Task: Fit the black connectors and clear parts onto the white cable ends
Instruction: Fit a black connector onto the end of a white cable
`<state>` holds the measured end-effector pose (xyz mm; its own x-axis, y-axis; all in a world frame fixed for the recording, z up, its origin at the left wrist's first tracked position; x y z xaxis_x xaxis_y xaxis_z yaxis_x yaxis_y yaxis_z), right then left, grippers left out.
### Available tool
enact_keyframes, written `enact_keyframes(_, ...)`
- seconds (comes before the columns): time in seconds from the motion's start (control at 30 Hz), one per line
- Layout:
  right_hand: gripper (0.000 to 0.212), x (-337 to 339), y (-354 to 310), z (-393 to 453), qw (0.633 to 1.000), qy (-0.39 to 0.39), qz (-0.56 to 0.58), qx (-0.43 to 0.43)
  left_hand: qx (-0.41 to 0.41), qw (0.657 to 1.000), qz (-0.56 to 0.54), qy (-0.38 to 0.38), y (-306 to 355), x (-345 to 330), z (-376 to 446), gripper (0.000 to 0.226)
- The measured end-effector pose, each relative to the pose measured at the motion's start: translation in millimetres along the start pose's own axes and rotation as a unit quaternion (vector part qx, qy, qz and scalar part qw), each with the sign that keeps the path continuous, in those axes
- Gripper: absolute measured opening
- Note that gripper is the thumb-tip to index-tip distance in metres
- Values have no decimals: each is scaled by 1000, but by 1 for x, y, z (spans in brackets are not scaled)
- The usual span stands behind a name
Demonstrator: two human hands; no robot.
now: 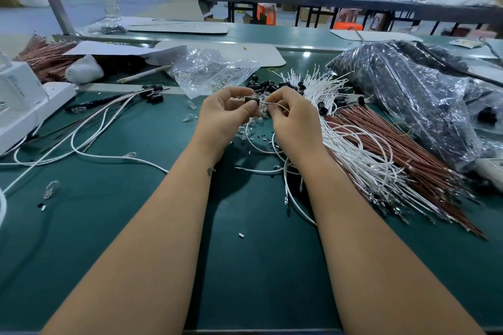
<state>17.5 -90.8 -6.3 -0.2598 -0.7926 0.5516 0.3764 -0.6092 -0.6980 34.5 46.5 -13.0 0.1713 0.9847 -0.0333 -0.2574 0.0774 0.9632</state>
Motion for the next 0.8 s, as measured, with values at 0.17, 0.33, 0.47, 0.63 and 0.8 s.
enact_keyframes(0.17,17,-1,1,1,1000,-1,-4,-4,4,1000,-6,-5,1,0,-1,11)
enact_keyframes(0.33,23,-2,-1,0,999,-3,-30,16,8,1000,5,-21,2,-3,-3,13)
enact_keyframes(0.47,19,-3,0,1,997,-6,-68,21,0,1000,23,-19,2,-3,-3,15)
enact_keyframes(0.63,14,-4,-2,2,996,-6,-86,28,-3,999,31,-5,2,-1,-2,16)
enact_keyframes(0.8,8,-4,-4,0,996,-5,-79,35,2,1000,27,-4,1,-1,-2,17)
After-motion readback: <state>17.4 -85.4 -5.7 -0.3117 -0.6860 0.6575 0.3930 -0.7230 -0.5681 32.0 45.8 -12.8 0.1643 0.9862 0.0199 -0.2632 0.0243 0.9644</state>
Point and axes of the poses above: each hand's wrist, its own z-axis towards the middle knuckle, its own x-axis out of the back of the hand, y = z × x, the point moved 2 cm from there along z, towards the middle knuckle, and after that the axes turned 9 degrees about -y, right-handed, at the moved point
